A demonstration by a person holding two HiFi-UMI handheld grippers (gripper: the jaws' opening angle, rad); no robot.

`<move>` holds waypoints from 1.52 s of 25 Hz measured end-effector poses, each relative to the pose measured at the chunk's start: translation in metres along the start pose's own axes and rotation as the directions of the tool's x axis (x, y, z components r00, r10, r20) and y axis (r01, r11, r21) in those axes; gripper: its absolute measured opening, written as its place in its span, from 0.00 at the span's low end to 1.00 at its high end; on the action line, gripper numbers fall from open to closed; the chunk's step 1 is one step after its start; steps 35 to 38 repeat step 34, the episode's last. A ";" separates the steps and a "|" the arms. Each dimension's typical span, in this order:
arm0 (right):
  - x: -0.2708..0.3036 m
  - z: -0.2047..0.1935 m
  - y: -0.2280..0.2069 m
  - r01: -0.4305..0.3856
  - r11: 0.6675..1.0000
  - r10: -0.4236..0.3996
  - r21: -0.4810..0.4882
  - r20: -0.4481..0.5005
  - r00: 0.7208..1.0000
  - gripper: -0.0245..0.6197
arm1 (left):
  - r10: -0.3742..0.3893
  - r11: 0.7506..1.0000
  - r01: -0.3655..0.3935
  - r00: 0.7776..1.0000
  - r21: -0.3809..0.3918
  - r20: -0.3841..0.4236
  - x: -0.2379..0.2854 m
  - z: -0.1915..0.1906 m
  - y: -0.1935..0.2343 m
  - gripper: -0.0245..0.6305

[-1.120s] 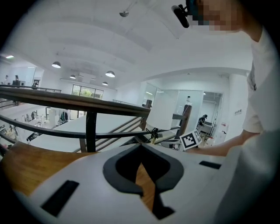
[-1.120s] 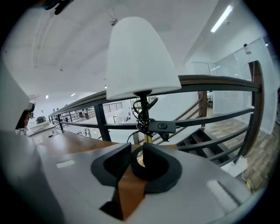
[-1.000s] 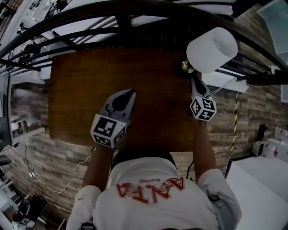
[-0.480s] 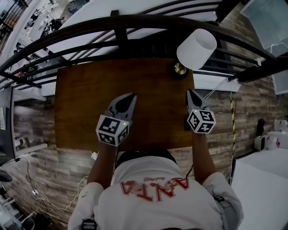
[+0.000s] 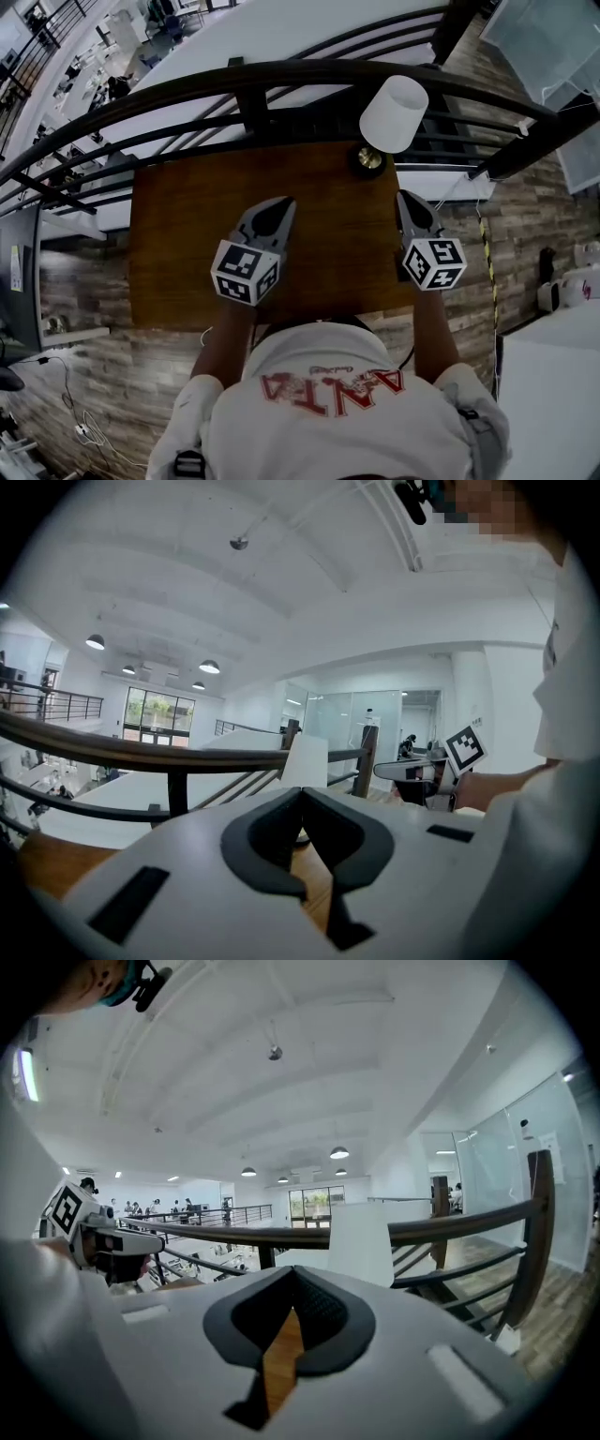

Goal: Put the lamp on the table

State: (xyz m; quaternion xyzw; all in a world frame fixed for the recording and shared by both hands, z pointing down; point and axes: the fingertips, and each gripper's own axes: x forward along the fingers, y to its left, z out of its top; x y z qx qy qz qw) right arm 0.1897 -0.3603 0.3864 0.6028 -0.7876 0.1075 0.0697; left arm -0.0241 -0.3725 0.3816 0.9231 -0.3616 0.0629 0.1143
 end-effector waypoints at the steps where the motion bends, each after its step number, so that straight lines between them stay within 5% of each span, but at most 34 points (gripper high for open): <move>1: -0.004 0.010 0.003 -0.004 1.000 0.004 -0.001 0.021 1.000 0.04 | -0.005 1.000 0.005 1.000 0.011 0.011 -0.003 0.007 -0.002 0.05; 12: -0.024 0.054 0.020 -0.022 0.999 0.025 -0.027 0.125 0.992 0.04 | 0.008 0.997 -0.013 0.997 0.072 0.075 -0.027 0.047 -0.008 0.05; 38: -0.010 0.031 0.022 -0.078 0.996 0.081 -0.042 0.061 0.995 0.04 | 0.014 0.997 -0.020 0.997 0.079 0.081 -0.028 0.044 -0.018 0.05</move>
